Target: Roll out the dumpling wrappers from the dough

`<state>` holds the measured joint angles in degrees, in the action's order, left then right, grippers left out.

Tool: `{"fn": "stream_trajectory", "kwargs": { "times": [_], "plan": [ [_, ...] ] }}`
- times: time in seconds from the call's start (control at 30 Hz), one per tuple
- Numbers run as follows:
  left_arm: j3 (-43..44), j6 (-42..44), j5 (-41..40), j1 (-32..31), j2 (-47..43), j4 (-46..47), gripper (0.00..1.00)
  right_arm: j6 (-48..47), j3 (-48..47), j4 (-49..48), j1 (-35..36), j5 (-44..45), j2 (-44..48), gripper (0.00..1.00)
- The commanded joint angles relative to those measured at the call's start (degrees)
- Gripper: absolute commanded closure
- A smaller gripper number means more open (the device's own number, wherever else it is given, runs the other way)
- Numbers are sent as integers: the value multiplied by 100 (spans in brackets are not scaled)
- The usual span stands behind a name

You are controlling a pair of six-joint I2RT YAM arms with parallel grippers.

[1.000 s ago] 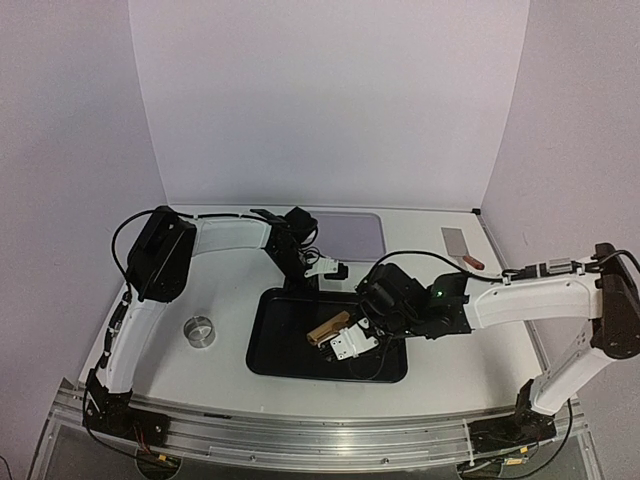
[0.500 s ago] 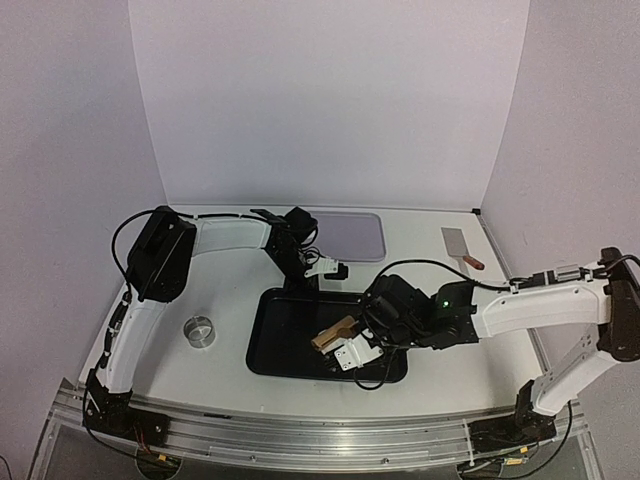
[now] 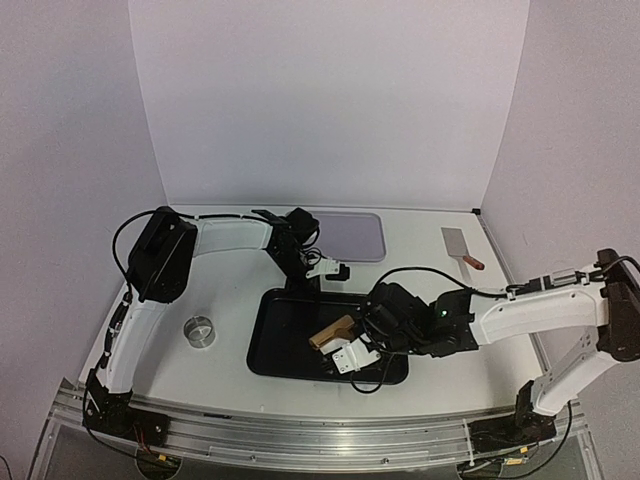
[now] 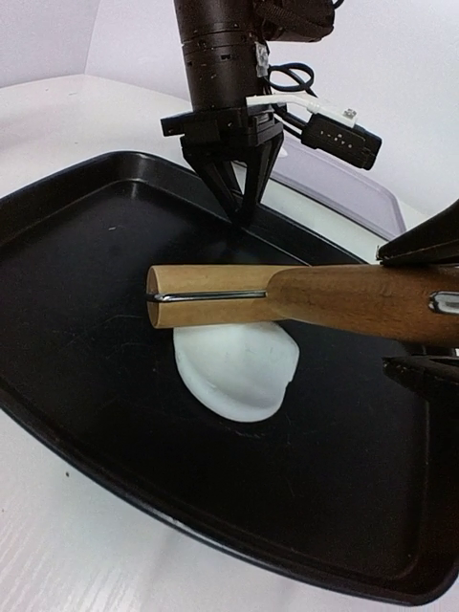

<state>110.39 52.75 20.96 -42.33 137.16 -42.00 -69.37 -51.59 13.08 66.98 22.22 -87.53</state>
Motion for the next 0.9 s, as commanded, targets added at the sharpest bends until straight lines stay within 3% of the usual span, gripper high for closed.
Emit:
{"fn": "stream_trajectory", "kwargs": {
  "times": [0.0,0.13,0.4,0.7,0.87],
  "plan": [
    [-161,429,-549,-64,429,-1,100,193,200,1599,126,50,20,100],
    [-130,442,-582,-68,422,-28,100,249,358,1903,128,-49,113,100],
    [-22,506,-622,-64,426,-46,100,-89,-116,1240,111,-328,-779,100],
    [-57,492,-594,-66,438,-20,100,639,467,2134,287,-304,206,100],
    [-33,468,-571,-65,456,3,100,463,-22,1800,120,-499,-472,100]
  ]
}}
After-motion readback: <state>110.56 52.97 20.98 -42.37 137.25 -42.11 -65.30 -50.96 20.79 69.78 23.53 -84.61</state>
